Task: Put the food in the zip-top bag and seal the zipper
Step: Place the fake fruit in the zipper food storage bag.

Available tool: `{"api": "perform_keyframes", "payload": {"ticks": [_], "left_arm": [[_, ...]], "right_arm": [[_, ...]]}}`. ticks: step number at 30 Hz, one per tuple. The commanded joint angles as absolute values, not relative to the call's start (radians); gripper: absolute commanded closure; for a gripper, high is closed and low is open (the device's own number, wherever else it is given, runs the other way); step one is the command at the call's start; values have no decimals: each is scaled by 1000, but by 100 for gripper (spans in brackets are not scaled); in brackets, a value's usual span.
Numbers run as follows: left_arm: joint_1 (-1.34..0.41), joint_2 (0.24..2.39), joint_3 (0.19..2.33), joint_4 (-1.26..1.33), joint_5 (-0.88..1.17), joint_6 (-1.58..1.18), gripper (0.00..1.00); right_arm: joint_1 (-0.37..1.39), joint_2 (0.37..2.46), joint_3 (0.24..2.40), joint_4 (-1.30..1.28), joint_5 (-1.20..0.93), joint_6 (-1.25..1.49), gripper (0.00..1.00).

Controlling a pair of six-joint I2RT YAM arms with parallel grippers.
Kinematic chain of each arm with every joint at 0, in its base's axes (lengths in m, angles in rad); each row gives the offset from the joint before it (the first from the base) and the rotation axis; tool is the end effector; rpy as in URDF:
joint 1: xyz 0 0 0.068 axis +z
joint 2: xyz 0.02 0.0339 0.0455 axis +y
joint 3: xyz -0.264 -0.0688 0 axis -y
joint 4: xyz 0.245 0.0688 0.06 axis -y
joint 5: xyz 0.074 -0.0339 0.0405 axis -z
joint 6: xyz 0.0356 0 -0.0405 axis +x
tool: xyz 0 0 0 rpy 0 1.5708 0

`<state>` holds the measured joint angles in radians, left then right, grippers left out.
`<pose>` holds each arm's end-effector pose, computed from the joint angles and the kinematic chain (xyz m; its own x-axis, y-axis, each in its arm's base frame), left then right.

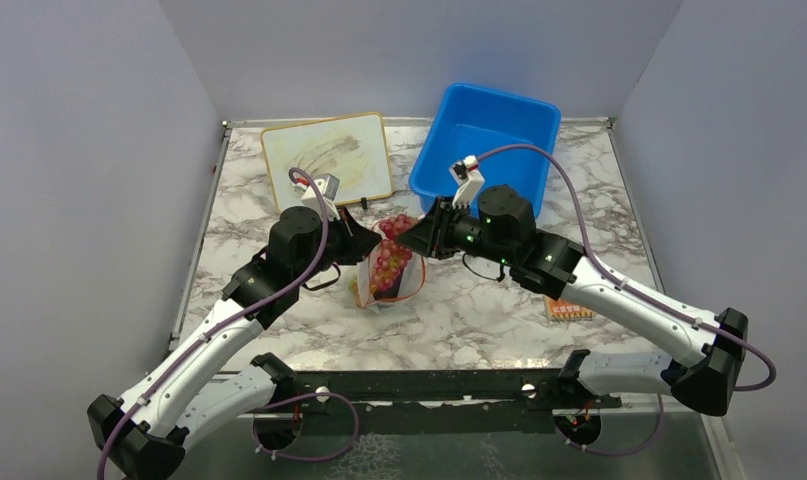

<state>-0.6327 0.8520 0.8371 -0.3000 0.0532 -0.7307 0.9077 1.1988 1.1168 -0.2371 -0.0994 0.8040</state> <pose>0.1571 -0.1175 0.3346 -0.6073 -0.3811 -0.6971 0.3034 0.6997 -0.6468 0.1677 0.2205 0.3648 -0.7405 0.2161 -0.6364 -0.4453 0.5515 0.7054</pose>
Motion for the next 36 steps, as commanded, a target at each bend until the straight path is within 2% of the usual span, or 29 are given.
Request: {"api": "perform_keyframes", "payload": {"ticks": [1,17,26,36], "left_arm": [[-635,840,854,-251,88,-757,100],[-635,834,850,-253,98,-765,100],[-635,836,836,-252,97,-764,100],[-636,824,834,-253,108,-779,100]], "right_arm": [[958,1209,1088,-210,52,774,80],[962,1189,1027,-27,-19,834,80],[962,1135,1064,3,-45,904,80],[963,1112,940,69,-23,896,79]]}}
